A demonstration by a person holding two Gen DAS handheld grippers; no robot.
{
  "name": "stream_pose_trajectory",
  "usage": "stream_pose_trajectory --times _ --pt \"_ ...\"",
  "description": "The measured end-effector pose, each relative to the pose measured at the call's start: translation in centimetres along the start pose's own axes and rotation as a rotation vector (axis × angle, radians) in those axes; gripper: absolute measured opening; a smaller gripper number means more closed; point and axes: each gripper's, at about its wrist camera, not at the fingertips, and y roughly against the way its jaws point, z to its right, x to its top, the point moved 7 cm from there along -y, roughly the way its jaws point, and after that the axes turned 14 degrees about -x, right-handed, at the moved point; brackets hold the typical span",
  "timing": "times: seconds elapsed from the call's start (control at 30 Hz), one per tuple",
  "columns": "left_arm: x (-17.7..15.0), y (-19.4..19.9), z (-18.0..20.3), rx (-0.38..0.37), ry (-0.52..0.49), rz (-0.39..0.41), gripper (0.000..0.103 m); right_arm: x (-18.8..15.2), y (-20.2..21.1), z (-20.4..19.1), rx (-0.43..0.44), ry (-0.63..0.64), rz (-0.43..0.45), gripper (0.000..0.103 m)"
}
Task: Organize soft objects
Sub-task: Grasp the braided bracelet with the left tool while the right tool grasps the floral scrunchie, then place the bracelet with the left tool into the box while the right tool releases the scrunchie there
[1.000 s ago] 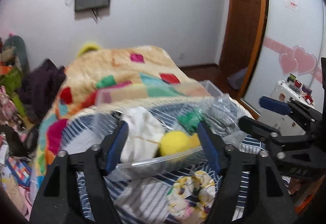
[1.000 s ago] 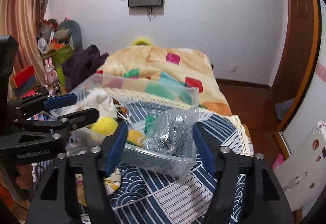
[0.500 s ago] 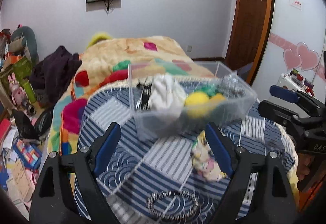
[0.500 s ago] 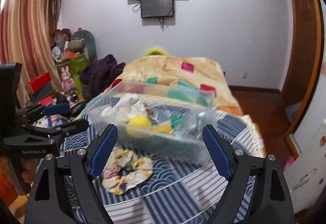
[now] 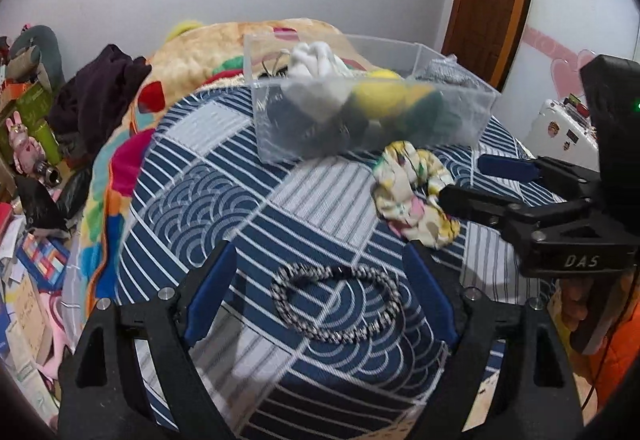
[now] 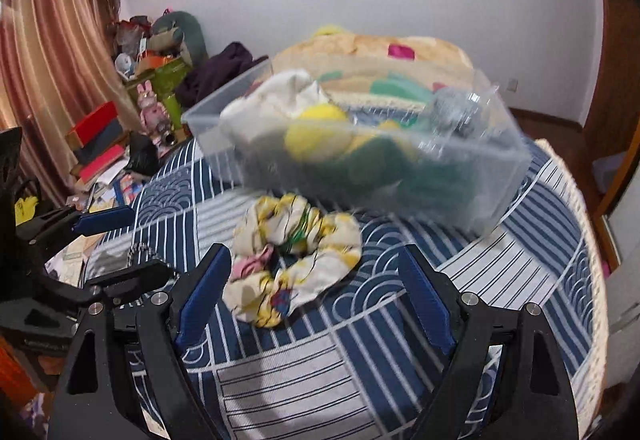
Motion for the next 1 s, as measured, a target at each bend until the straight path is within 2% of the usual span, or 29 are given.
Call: stream_pose_trajectory --times 0.17,0.3,0.37,0.43,0.47,0.57,0.63,0.73,0.9,1.0 --pt "-1.5 -0.8 -0.3 -0.031 0.045 -0.04 0.085 -1.4 -0.5 -1.0 0.027 0.022 -0.049 0.084" --pt "-2.0 -0.7 0.1 0.005 0.01 -0.02 0.085 -1.8 -0.9 -1.6 0.041 0.046 -0.063 0.082" --pt "-2.1 -0.7 0.2 0.013 0.002 -0.01 0.085 -1.9 -1.0 -1.6 0.008 0.064 -0.051 0.077" --pt "-2.2 -0.7 0.3 0.03 -0.011 -0.002 0.072 -1.8 -0.9 -1.7 -0.015 0.08 -0.039 0.06" --pt "-2.1 -0.6 0.3 0.044 -0.02 0.001 0.068 -1.8 -0.8 -1.7 -0.017 0.083 -0.034 0.054" --pt "-2.0 -0.4 0.1 0.043 -0.016 0.01 0.054 -1.6 -0.7 -1.2 -0.027 0.077 -0.025 0.026" --pt "-1.8 -0.3 0.0 0.028 -0.006 0.016 0.041 -1.6 -0.6 -1.0 -0.024 0.065 -0.019 0.017" --pt "-1.4 0.2 0.0 0.006 -0.001 0.035 0.03 -1.4 -0.3 -0.5 -0.029 0.054 0.002 0.012" --pt "-0.7 0.5 0.3 -0.015 -0.013 0.04 0.016 -0.9 0.6 -0.5 -0.023 0.038 0.044 0.01" --pt "-0.1 0.9 0.6 -0.021 -0.021 0.054 0.016 -0.6 1.0 -0.4 -0.021 0.027 0.061 0.01"
